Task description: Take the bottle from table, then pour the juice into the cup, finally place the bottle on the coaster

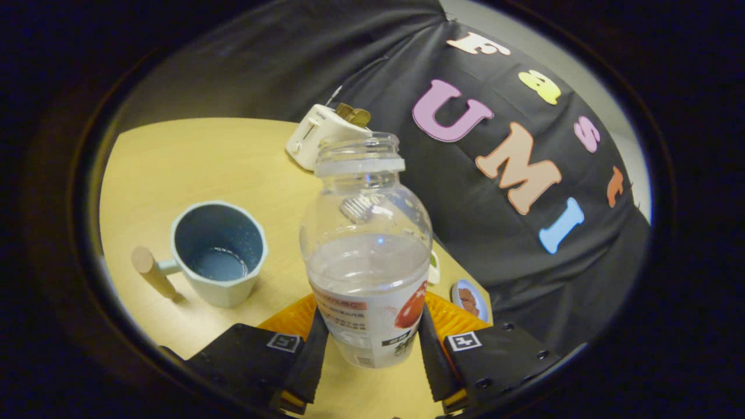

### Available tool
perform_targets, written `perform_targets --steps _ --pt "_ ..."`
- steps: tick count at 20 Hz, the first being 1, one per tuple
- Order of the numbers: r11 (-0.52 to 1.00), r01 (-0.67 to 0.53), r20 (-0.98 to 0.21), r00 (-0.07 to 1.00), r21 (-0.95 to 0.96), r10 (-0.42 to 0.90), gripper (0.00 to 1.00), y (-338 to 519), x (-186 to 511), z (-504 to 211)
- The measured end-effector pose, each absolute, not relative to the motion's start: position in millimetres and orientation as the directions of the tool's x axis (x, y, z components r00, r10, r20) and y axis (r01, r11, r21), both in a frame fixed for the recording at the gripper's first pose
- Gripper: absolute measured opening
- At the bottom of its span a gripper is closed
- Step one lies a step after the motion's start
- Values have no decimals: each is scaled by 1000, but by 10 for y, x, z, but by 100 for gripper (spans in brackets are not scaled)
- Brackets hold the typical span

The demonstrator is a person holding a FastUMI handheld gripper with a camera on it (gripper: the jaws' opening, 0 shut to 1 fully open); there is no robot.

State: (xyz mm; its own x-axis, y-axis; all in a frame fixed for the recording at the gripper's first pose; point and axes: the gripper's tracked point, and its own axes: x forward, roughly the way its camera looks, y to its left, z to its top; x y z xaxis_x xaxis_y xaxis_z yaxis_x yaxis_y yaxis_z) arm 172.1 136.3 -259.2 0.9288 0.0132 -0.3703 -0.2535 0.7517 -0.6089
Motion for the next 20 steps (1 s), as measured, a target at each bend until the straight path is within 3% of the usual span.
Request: perform_targets --steps 10,15,20 --pt "960 -202 -300 944 -192 139 76 1493 2195 -2281" --pt "987 -156 -264 952 23 157 76 1392 2556 -2311" --pt "987 -131 -229 962 89 148 76 1315 2761 -2465"
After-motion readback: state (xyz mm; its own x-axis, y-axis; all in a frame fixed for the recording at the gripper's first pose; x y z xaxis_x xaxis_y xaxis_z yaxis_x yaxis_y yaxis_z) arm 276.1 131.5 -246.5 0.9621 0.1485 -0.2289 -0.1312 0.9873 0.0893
